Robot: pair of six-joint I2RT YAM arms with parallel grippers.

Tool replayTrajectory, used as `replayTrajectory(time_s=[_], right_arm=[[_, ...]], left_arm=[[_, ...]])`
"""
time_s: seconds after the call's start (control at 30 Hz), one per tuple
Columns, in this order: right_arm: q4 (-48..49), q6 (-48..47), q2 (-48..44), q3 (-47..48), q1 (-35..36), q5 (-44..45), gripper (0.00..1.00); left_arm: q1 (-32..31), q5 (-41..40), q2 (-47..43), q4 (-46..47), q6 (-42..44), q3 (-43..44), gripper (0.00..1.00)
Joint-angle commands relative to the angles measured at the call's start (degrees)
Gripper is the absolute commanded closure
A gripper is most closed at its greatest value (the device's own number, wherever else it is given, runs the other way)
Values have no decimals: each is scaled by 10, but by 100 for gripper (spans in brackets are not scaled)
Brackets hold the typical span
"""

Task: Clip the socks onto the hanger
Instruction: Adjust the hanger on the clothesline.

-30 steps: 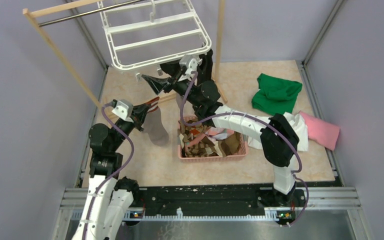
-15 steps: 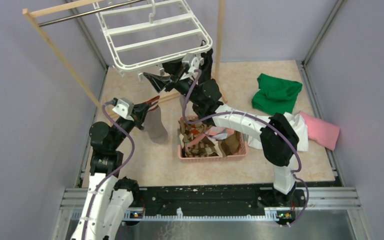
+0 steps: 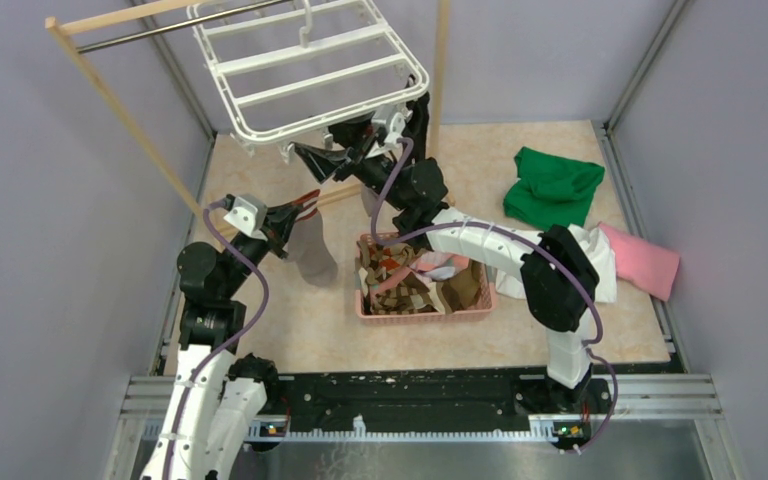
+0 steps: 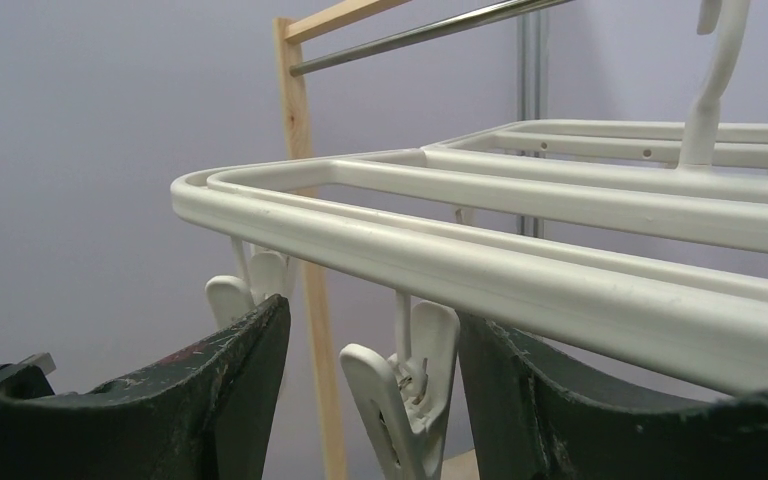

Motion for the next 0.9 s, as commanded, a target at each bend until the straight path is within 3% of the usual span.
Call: replayTrajectory(time_s=[0.0, 0.87], right_arm=[[33, 7, -16, -8, -5, -10, 39], [52, 1, -57, -48, -6, -26, 41]], left_arm=[[0, 7, 1, 36, 7, 23, 100], [0, 4, -11, 45, -17, 14, 100]])
